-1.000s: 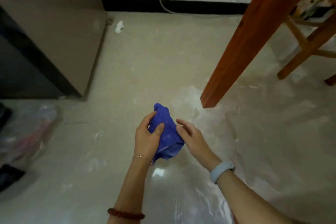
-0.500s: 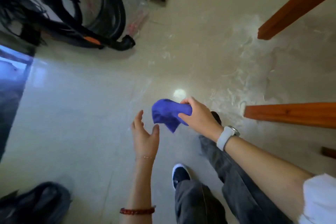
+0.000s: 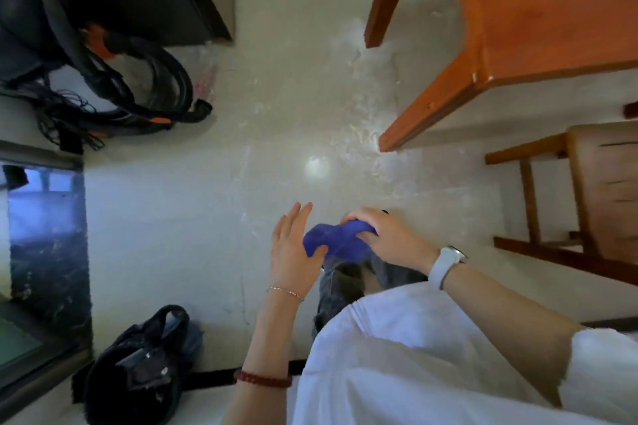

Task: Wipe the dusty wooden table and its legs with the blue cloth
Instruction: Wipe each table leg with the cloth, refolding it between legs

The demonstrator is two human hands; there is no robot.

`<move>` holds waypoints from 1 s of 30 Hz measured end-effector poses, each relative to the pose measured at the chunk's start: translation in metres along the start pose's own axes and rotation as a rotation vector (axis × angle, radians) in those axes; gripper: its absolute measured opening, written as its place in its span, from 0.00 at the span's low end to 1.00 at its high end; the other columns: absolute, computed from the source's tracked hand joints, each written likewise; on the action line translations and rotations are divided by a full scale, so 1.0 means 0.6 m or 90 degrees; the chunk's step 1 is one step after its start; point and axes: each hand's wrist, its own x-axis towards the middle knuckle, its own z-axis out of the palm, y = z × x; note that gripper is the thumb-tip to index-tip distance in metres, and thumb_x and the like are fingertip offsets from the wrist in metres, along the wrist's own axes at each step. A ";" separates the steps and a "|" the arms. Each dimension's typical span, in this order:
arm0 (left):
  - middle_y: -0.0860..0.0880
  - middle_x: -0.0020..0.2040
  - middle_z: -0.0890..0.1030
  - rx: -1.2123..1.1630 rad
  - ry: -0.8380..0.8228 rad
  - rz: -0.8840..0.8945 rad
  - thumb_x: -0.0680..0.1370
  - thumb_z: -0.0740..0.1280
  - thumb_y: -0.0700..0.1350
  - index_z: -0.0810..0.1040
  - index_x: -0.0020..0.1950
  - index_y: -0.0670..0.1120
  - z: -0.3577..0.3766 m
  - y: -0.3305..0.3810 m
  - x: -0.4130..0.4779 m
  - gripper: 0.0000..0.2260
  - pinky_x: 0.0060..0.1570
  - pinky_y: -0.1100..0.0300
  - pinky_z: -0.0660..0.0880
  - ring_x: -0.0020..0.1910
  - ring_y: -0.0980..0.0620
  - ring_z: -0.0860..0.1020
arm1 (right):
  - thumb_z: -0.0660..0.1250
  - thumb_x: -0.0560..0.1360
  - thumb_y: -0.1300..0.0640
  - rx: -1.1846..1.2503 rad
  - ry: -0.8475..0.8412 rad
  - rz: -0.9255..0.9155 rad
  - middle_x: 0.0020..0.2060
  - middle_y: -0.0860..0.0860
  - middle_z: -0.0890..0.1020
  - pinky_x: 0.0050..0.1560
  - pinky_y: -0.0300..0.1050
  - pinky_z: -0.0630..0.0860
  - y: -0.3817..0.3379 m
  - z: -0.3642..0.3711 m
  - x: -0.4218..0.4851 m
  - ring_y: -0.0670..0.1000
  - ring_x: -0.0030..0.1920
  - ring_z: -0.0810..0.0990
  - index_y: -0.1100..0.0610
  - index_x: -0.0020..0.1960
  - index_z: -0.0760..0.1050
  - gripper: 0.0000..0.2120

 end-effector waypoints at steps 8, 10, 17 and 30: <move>0.44 0.61 0.75 0.114 -0.304 0.145 0.71 0.70 0.39 0.71 0.65 0.43 0.120 0.247 -0.013 0.22 0.55 0.67 0.65 0.59 0.47 0.73 | 0.57 0.70 0.62 0.226 0.256 0.081 0.49 0.53 0.75 0.48 0.23 0.66 0.083 -0.140 -0.227 0.43 0.48 0.74 0.58 0.53 0.72 0.13; 0.42 0.57 0.77 0.189 -0.323 0.190 0.71 0.68 0.39 0.74 0.61 0.43 0.183 0.303 -0.021 0.17 0.53 0.62 0.67 0.55 0.44 0.75 | 0.58 0.71 0.63 0.260 0.321 0.109 0.50 0.55 0.75 0.49 0.23 0.66 0.128 -0.163 -0.291 0.47 0.49 0.75 0.57 0.54 0.72 0.12; 0.42 0.50 0.81 0.214 -0.348 0.151 0.72 0.68 0.39 0.77 0.52 0.42 0.450 0.496 -0.126 0.09 0.43 0.65 0.66 0.50 0.43 0.77 | 0.65 0.74 0.65 0.472 0.593 0.257 0.54 0.56 0.75 0.51 0.35 0.73 0.300 -0.213 -0.547 0.52 0.53 0.74 0.61 0.60 0.69 0.16; 0.43 0.58 0.78 0.362 -0.412 0.453 0.77 0.62 0.42 0.75 0.60 0.40 0.700 0.772 -0.170 0.13 0.53 0.60 0.68 0.56 0.46 0.76 | 0.63 0.74 0.65 0.651 1.071 0.591 0.44 0.55 0.75 0.43 0.47 0.69 0.467 -0.257 -0.837 0.54 0.44 0.74 0.59 0.52 0.69 0.07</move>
